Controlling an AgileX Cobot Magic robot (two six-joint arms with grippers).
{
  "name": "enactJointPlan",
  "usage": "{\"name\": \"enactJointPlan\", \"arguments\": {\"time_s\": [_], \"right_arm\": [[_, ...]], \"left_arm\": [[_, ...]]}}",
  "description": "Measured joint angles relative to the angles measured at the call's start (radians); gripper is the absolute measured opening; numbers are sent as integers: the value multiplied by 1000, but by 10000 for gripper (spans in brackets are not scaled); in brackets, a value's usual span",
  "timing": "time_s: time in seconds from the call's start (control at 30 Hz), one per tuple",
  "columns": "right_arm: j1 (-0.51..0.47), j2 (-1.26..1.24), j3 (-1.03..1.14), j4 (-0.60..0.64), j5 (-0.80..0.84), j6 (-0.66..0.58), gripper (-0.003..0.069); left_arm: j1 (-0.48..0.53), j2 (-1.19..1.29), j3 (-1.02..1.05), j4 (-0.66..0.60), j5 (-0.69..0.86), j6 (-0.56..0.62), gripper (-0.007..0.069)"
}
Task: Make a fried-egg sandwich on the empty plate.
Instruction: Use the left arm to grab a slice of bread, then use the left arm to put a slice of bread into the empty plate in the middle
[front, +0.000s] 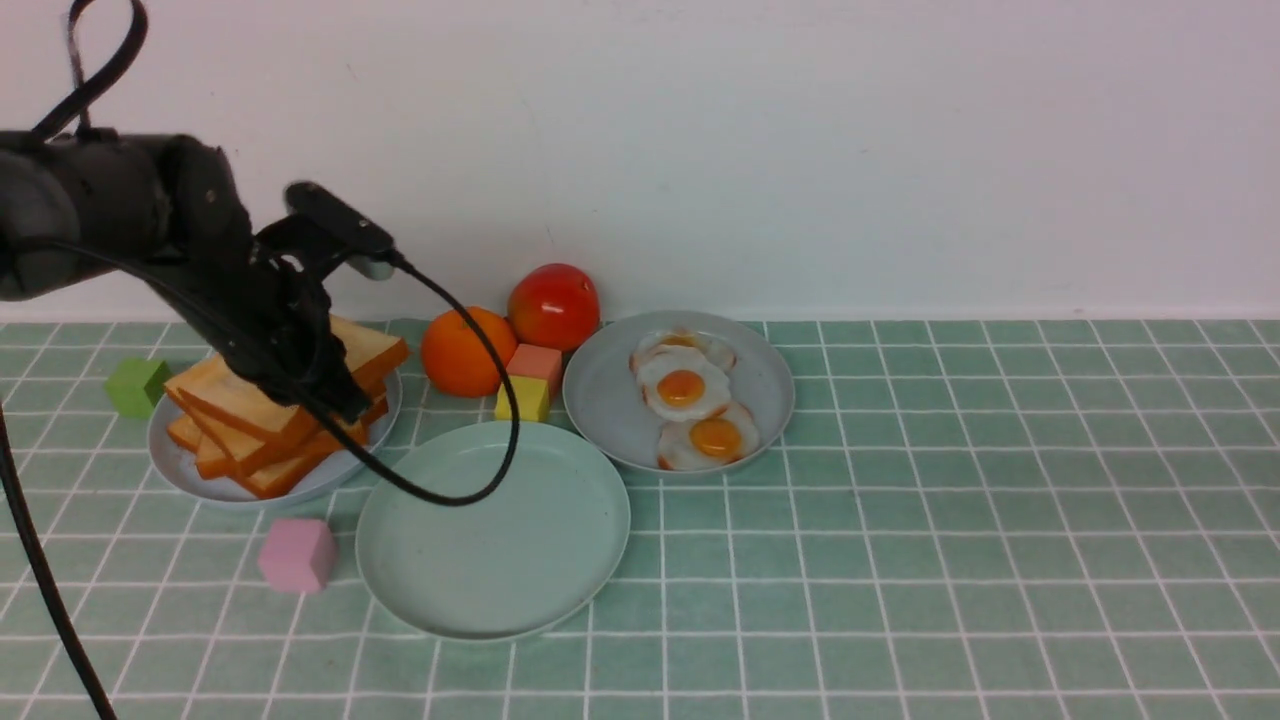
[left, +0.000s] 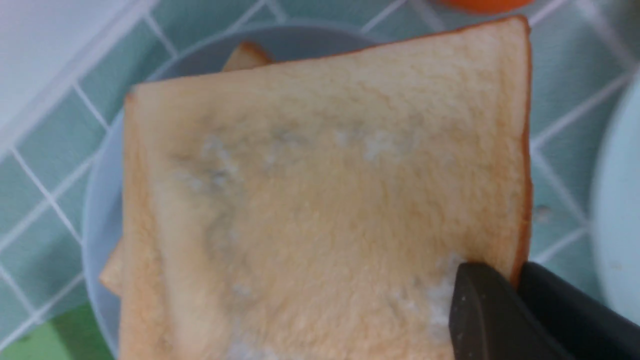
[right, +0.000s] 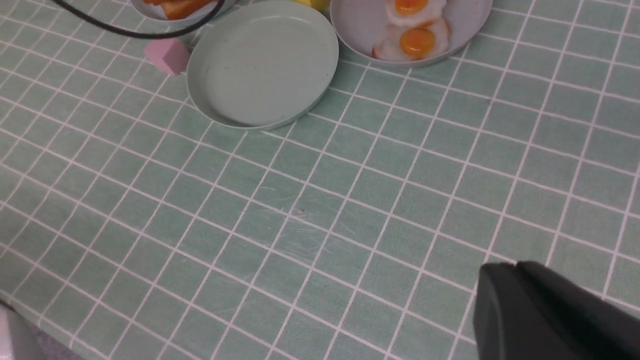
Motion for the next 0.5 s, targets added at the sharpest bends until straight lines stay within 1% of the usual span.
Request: {"name": "enactJointPlan", "arguments": {"time_s": [0.07, 0.13, 0.17, 0.23, 0.27, 0.33, 0.37, 0.5], "right_arm": [[0, 0, 0, 0, 0, 0, 48], [0, 0, 0, 3, 1, -4, 51], [0, 0, 0, 3, 0, -5, 52], [0, 0, 0, 3, 5, -17, 54], [0, 0, 0, 3, 5, -18, 54], [0, 0, 0, 3, 6, -20, 57], [0, 0, 0, 3, 6, -21, 57], [0, 0, 0, 3, 6, -24, 62]], "left_arm": [[-11, -21, 1, 36, 8, -35, 29], [-27, -79, 1, 119, 38, -144, 29], [-27, -84, 1, 125, 40, -153, 29], [-45, -150, 2, 178, 91, -279, 29], [-49, -162, 3, 182, 102, -297, 29], [-111, -254, 28, 176, 152, -390, 29], [-132, -280, 42, 170, 159, -403, 29], [-312, -356, 170, 138, 156, -425, 29]]}}
